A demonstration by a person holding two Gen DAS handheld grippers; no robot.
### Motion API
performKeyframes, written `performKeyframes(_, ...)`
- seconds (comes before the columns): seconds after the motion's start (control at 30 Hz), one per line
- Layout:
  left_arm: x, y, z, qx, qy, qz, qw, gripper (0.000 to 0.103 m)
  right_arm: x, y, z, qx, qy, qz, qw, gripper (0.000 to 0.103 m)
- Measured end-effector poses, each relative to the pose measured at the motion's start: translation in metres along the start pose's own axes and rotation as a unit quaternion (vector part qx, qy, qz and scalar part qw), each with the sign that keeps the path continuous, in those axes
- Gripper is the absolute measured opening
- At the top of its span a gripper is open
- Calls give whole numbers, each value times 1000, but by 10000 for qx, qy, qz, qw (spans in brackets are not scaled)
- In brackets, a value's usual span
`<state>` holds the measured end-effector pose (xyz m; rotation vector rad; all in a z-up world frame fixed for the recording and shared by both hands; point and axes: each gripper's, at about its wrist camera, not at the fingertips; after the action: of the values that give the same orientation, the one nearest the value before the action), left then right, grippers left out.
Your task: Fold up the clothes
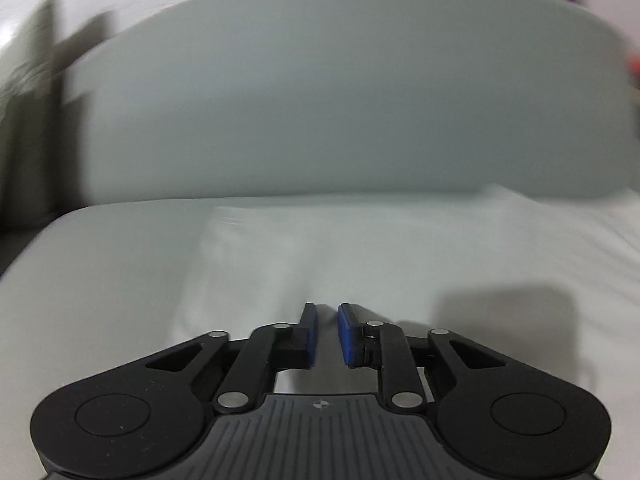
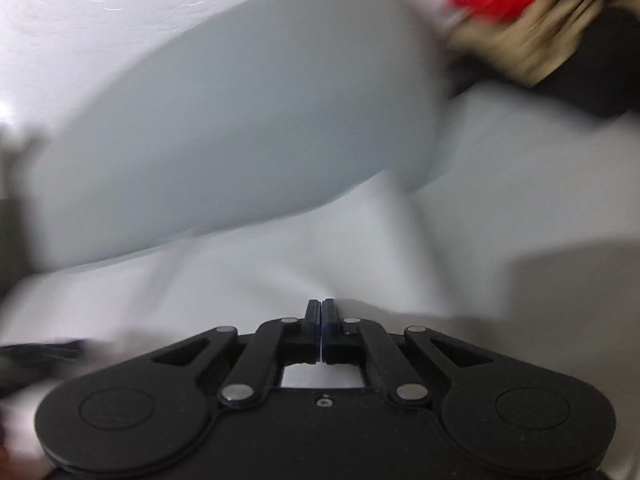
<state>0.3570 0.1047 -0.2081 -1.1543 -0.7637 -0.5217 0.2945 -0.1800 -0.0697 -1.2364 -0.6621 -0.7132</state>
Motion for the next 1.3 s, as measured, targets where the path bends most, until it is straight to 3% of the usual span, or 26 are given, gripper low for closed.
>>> performKeyframes(0.07, 7, 14, 14, 650, 113, -5, 9978, 18, 5, 14, -22, -570, 150, -34, 9983, 0)
performKeyframes(0.13, 10, 22, 30, 1006, 206, 100, 9947, 18, 9, 18, -36, -522, 429, 108, 9977, 0)
performKeyframes(0.23, 20, 15, 58, 525, -197, 237, 9981, 21, 8, 7, -24, -473, 427, 89, 9979, 2)
performKeyframes(0.27, 24, 9, 63, 288, -321, 191, 9989, 22, 9, 0, -22, -359, 546, 44, 9979, 14)
performKeyframes(0.3, 27, 3, 68, 58, -443, 144, 9989, 33, 12, -8, -23, -143, 794, -53, 9967, 24)
performKeyframes(0.33, 31, -2, 76, -97, -544, 87, 9984, 49, 16, -14, -24, 30, 998, -152, 9949, 38)
performKeyframes(0.43, 40, 5, 91, -275, -854, 10, 9960, 62, 30, -18, -30, 355, 1438, -275, 9886, 40)
performKeyframes(0.47, 41, 10, 93, -219, -969, 50, 9950, 63, 35, -11, -34, 487, 1587, -134, 9860, 40)
performKeyframes(0.63, 39, 58, 110, -408, -1490, 555, 9864, 59, 41, 9, -62, 853, 2047, 267, 9747, 28)
performKeyframes(0.77, 47, 71, 101, -699, -1244, 363, 9891, 54, 40, 23, -75, 1198, 2511, 385, 9597, 24)
performKeyframes(0.83, 55, 77, 89, -908, -1034, 355, 9898, 41, 39, 29, -73, 1342, 2552, 513, 9562, 24)
performKeyframes(0.87, 59, 80, 82, -975, -882, 376, 9906, 35, 38, 31, -67, 1347, 2448, 563, 9585, 24)
performKeyframes(0.93, 66, 84, 69, -995, -570, 406, 9926, 8, 36, 33, -55, 1314, 2214, 611, 9644, 22)
performKeyframes(0.97, 70, 84, 65, -875, -401, 397, 9946, 4, 36, 30, -47, 1196, 2035, 507, 9704, 5)
performKeyframes(1.03, 71, 78, 56, -579, -207, 319, 9976, 4, 34, 19, -23, 787, 1406, 145, 9868, 5)
performKeyframes(1.1, 70, 72, 48, -308, -9, 228, 9993, 4, 25, 3, 16, 365, 237, -291, 9986, 5)
performKeyframes(1.13, 69, 71, 46, -220, 67, 208, 9995, 4, 18, -4, 37, 189, -369, -464, 9981, 5)
performKeyframes(1.2, 66, 73, 43, -165, 80, 267, 9995, 4, -4, -8, 77, 48, -1598, -563, 9855, 5)
performKeyframes(1.3, 63, 68, 42, -154, 47, 329, 9993, 5, -34, -3, 113, 471, -2545, 90, 9659, 9)
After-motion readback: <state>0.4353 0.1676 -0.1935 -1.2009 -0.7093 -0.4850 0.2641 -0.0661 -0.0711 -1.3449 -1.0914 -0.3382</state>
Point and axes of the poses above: each gripper's, at about its wrist camera, not at the fingertips, and y roughly the way its jaws point, z to its left, x to its top, and after that the axes turned 3 degrees about y, right-handed
